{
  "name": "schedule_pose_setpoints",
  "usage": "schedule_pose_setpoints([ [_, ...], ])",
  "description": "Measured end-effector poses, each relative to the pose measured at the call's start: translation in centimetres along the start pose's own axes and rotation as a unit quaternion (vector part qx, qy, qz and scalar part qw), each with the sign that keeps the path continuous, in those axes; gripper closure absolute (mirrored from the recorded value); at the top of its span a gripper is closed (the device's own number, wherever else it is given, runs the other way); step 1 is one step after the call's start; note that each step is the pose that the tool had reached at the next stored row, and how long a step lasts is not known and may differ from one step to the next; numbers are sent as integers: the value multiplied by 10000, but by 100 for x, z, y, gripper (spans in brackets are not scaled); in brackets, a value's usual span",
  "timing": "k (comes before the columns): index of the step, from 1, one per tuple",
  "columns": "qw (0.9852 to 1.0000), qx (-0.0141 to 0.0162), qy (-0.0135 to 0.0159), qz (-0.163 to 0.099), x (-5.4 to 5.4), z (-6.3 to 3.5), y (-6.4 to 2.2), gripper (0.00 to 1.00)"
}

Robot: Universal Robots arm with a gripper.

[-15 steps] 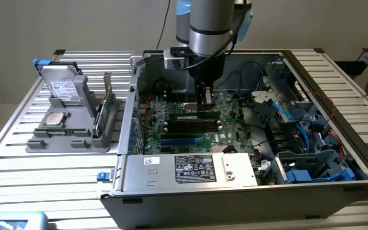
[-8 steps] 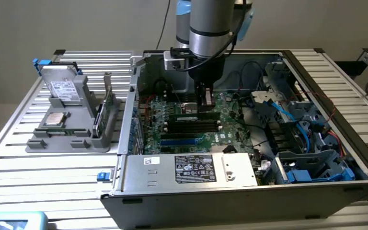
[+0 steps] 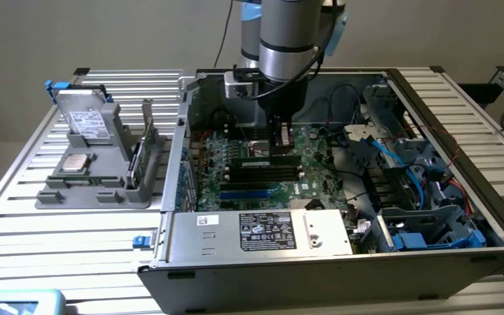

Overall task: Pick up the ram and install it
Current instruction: 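Insert the ram into the slot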

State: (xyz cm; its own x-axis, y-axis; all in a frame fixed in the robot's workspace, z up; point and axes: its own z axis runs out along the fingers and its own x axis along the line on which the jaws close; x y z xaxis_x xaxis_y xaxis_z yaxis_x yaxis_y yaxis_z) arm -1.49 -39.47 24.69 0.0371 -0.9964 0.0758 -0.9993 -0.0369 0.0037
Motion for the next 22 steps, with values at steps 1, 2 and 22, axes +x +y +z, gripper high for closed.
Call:
schedule_pose_setpoints([
  [1,10000,-37,2,-3,0,3,0,86],
  [2,10000,-72,2,-6,0,6,0,86],
  [22,9999,-93,53,-6,3,79,-6,86],
])
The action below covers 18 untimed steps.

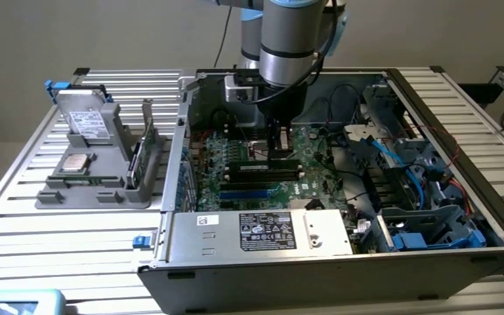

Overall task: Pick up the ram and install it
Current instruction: 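Insert the ram into the slot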

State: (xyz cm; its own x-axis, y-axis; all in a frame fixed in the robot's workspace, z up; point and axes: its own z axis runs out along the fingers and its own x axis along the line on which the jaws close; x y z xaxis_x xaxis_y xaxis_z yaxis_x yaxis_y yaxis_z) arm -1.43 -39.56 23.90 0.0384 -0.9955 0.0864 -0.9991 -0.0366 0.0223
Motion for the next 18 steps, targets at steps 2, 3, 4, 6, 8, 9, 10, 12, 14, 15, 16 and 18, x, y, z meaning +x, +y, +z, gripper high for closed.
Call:
schedule_pose_setpoints([
  [2,10000,5,9,0,0,3,-8,86],
  [3,10000,7,12,0,0,6,-14,86],
  [4,10000,10,16,1,0,8,-17,86],
  [6,10000,22,22,2,-1,15,-17,86],
  [8,10000,36,25,3,-2,26,-17,86],
  [9,10000,42,26,4,-2,30,-17,86],
  [10,10000,47,27,5,-2,33,-16,86],
  [12,10000,54,27,5,-3,39,-12,86],
  [14,10000,64,27,6,-3,45,-8,86],
  [15,10000,69,27,6,-4,48,-8,86],
  [16,10000,73,27,7,-7,51,-7,86],
  [18,10000,80,27,7,-12,55,-6,86],
])
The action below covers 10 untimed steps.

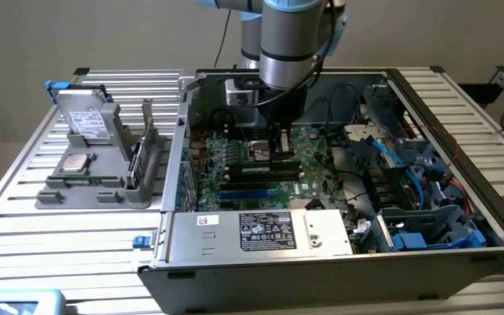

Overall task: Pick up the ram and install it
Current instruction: 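Insert the ram into the slot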

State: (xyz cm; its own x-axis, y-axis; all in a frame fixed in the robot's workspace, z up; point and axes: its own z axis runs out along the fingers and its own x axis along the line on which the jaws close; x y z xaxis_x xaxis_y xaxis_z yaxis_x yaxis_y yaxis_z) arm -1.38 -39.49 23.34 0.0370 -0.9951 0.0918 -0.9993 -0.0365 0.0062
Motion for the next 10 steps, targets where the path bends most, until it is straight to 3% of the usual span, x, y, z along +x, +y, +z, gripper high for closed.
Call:
schedule_pose_setpoints([
  [10,10000,37,3,3,-3,26,14,86],
])
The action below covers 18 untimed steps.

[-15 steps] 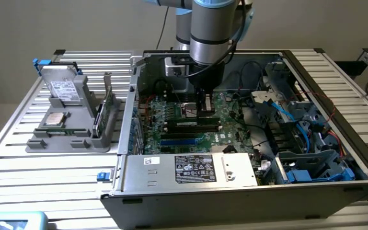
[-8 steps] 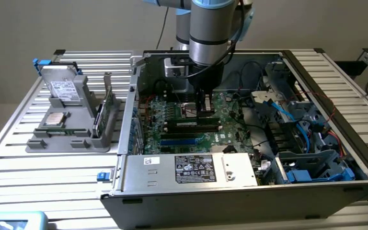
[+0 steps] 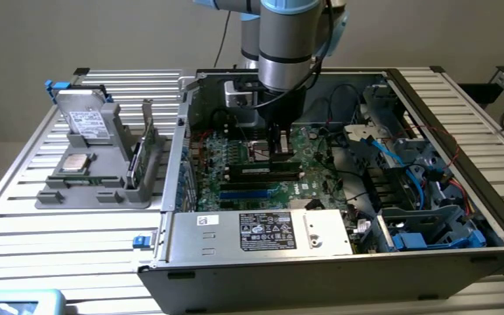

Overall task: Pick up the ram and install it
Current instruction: 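Insert the ram into the slot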

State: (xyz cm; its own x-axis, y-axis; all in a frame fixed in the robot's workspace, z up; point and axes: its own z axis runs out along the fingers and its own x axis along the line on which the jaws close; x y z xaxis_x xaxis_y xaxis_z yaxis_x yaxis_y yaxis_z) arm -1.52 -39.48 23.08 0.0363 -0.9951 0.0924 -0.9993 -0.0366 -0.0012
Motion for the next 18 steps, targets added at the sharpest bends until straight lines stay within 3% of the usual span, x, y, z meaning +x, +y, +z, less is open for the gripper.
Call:
schedule_pose_setpoints([
  [11,10000,30,0,3,-2,21,16,86],
  [18,10000,33,0,4,1,4,17,86],
])
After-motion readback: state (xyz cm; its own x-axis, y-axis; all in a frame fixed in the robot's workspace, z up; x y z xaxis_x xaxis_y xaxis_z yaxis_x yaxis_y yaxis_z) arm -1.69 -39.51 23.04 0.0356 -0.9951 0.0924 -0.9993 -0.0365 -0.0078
